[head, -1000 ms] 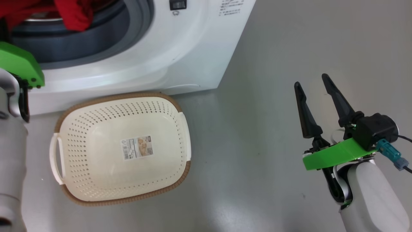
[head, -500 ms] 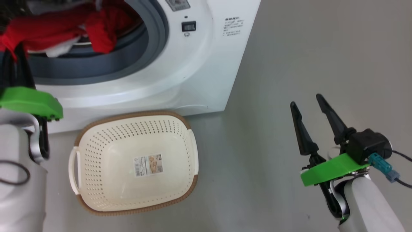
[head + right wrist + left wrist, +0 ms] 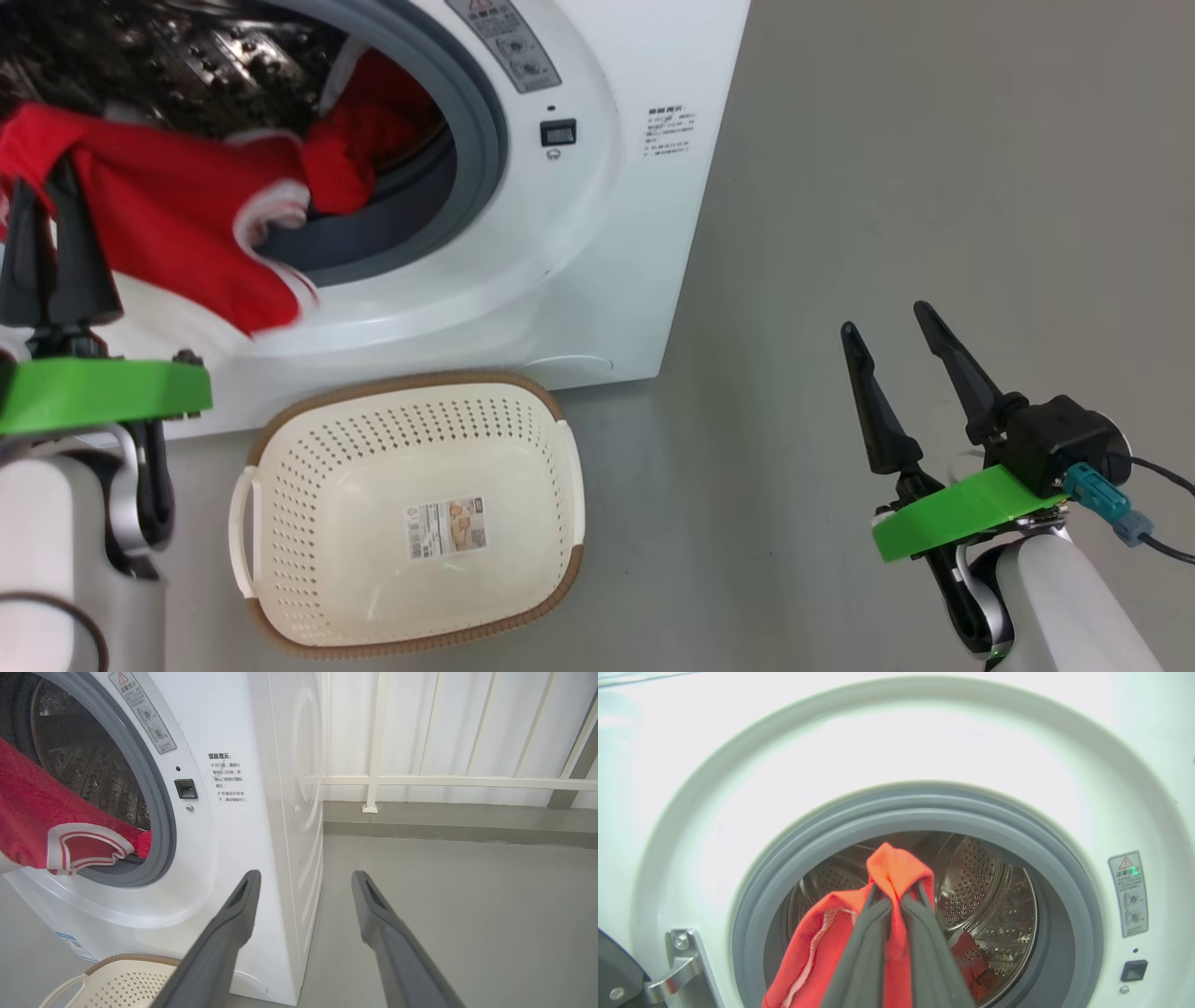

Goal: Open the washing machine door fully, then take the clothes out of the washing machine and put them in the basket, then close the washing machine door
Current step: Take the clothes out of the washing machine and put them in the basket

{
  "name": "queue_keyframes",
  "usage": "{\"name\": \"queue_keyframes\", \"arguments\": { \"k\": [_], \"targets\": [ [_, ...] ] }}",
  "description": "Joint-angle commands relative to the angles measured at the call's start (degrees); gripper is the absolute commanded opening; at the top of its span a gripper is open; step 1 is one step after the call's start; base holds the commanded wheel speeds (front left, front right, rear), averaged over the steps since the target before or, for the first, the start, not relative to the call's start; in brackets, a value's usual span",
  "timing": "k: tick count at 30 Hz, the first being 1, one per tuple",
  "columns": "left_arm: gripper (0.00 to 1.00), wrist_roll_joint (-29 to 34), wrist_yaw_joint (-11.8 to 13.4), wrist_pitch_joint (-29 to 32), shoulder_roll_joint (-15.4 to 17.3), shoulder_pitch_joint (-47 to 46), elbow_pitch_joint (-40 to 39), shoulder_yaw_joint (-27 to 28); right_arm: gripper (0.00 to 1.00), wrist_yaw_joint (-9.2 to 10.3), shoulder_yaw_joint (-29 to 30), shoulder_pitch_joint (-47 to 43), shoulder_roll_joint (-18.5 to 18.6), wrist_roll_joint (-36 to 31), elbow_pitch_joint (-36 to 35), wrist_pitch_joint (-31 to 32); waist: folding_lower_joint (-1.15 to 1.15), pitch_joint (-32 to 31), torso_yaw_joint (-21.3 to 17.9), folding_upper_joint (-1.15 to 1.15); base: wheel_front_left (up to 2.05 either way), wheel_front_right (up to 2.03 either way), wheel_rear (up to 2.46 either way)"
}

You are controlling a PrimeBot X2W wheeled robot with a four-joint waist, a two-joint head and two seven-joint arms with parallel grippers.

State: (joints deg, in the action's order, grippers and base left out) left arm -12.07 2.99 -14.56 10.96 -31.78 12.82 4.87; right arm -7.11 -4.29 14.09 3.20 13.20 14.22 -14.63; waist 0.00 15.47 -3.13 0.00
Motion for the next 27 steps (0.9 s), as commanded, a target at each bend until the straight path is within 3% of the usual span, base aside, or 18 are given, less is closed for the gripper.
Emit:
{"name": "queue_keyframes", "arguments": {
  "k": [1,16,27],
  "targets": [
    [0.00,0.36,0.20,-0.43,1.70,1.06,-2.88,1.94,1.00,-0.37,-1.22,-0.59,-0.18,0.51,-1.07,-0.37,0.00,-0.85,0.13,0.00,0.00,0.00,0.00],
    [0.00,1.03,2.24,1.52,-0.94,10.13,-18.86,-0.06,1.00,-0.37,-1.88,-1.34,-0.29,1.10,-0.32,-0.37,0.00,-4.22,0.00,0.00,0.00,0.00,0.00],
    [0.00,-3.30,0.99,0.98,-5.34,14.52,-10.89,-3.00,1.00,-0.37,-2.11,-0.48,-0.31,1.39,-0.34,-0.37,0.00,-0.87,-0.21,0.00,0.00,0.00,0.00]
  ]
}}
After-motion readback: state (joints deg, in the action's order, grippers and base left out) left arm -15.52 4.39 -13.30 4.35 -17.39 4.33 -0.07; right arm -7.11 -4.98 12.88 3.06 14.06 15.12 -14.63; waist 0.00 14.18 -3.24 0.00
